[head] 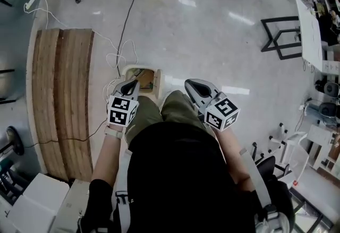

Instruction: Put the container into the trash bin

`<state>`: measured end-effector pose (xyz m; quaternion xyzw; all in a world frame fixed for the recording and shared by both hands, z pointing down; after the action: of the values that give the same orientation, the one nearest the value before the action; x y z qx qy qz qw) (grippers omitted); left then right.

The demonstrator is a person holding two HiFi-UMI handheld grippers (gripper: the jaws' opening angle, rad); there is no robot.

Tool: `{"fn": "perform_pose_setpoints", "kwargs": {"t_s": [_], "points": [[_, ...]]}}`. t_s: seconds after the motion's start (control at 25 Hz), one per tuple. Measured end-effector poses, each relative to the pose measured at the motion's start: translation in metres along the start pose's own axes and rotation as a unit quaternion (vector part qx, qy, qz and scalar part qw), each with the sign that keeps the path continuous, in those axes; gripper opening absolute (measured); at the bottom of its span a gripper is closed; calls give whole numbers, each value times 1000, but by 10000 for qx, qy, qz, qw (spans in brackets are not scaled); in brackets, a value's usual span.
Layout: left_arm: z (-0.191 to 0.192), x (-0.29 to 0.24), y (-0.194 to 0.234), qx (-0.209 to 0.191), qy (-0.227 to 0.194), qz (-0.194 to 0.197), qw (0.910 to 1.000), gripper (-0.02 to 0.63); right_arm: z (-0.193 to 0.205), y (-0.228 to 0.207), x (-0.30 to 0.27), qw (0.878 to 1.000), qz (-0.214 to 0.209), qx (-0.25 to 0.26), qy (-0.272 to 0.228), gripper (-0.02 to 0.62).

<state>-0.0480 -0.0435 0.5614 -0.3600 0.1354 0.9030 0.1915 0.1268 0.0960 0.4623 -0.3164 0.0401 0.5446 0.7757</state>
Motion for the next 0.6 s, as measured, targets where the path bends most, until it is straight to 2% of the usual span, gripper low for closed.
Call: {"fn": "perform_pose_setpoints", "kwargs": {"t_s": [0.28, 0.6], "points": [[-53, 55, 11, 274, -648, -248, 9972, 10, -40, 17, -7, 9993, -238, 238, -155, 15], [-101, 120, 31, 395, -1489, -607, 9862, 11, -87, 41, -28, 9956, -529, 652, -418, 15]]}}
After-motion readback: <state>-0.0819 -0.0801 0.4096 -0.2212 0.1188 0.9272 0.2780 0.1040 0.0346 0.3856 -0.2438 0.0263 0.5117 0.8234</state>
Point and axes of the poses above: the fingertips, and each gripper's own axes: x backward along the fingers, y to its left, z out of its underside, the point moved 5 cm from there along x, backward along the fingers, and after that the axes turned 10 degrees about -z, right-handed, at the moved point
